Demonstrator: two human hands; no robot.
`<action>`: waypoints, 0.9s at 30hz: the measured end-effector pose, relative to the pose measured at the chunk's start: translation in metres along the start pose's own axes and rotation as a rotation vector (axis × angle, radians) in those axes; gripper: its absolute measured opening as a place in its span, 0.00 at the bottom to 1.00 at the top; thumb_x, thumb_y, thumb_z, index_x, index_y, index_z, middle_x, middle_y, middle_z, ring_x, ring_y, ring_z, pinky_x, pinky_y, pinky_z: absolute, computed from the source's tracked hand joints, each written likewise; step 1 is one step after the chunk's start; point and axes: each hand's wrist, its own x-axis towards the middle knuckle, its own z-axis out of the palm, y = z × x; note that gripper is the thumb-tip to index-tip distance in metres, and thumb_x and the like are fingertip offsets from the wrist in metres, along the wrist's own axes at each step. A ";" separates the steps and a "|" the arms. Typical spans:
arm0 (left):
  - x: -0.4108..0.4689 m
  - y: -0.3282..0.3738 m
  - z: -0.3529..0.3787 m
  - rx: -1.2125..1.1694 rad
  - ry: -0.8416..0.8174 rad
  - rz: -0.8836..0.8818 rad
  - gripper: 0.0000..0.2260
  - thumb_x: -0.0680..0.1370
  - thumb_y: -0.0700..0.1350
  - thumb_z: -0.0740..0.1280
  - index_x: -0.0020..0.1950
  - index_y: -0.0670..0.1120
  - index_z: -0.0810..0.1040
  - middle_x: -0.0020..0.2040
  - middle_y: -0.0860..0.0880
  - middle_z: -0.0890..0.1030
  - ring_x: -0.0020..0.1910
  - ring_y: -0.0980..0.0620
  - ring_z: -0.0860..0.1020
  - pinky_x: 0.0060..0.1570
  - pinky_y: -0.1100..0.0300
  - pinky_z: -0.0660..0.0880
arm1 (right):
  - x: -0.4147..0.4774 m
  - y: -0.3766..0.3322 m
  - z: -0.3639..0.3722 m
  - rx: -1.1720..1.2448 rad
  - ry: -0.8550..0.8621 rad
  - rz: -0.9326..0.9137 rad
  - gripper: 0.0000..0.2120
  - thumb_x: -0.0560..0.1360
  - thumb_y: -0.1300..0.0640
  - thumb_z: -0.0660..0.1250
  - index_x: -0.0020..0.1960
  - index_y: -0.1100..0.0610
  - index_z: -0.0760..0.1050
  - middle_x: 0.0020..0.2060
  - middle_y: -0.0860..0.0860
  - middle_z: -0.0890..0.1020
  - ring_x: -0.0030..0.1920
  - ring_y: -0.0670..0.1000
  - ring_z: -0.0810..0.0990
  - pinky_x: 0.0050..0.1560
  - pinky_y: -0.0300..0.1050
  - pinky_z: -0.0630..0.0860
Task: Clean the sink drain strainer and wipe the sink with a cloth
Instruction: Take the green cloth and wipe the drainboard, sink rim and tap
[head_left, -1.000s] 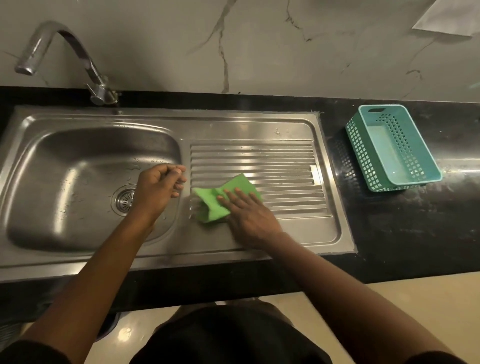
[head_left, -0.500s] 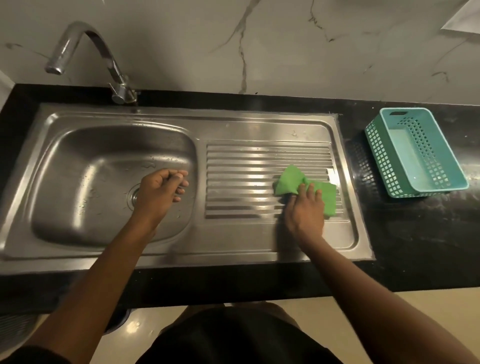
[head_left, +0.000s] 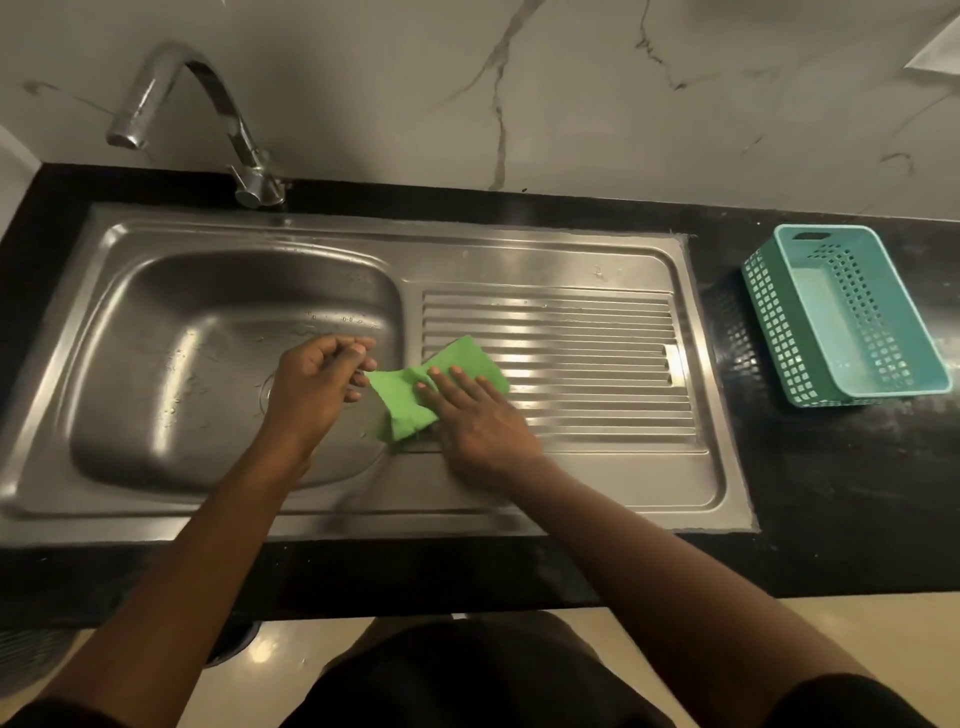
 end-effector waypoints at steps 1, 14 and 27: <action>0.000 0.000 0.002 0.001 -0.006 -0.003 0.08 0.83 0.42 0.66 0.54 0.48 0.85 0.45 0.44 0.86 0.41 0.52 0.80 0.42 0.57 0.78 | -0.008 0.014 -0.002 -0.013 0.001 0.000 0.28 0.85 0.47 0.54 0.84 0.47 0.57 0.84 0.49 0.59 0.84 0.55 0.56 0.82 0.57 0.55; 0.007 -0.003 0.011 0.001 -0.045 -0.018 0.08 0.82 0.44 0.66 0.54 0.49 0.86 0.43 0.50 0.87 0.40 0.57 0.82 0.43 0.58 0.79 | -0.110 0.171 -0.040 0.106 0.175 0.624 0.28 0.88 0.50 0.50 0.86 0.54 0.51 0.85 0.56 0.52 0.85 0.59 0.49 0.84 0.58 0.49; 0.009 0.002 0.014 0.019 -0.037 -0.012 0.09 0.83 0.41 0.65 0.57 0.45 0.85 0.45 0.46 0.86 0.38 0.57 0.80 0.42 0.59 0.78 | 0.014 -0.029 0.003 0.199 0.115 0.410 0.30 0.85 0.49 0.51 0.86 0.54 0.49 0.85 0.58 0.48 0.85 0.62 0.44 0.83 0.63 0.43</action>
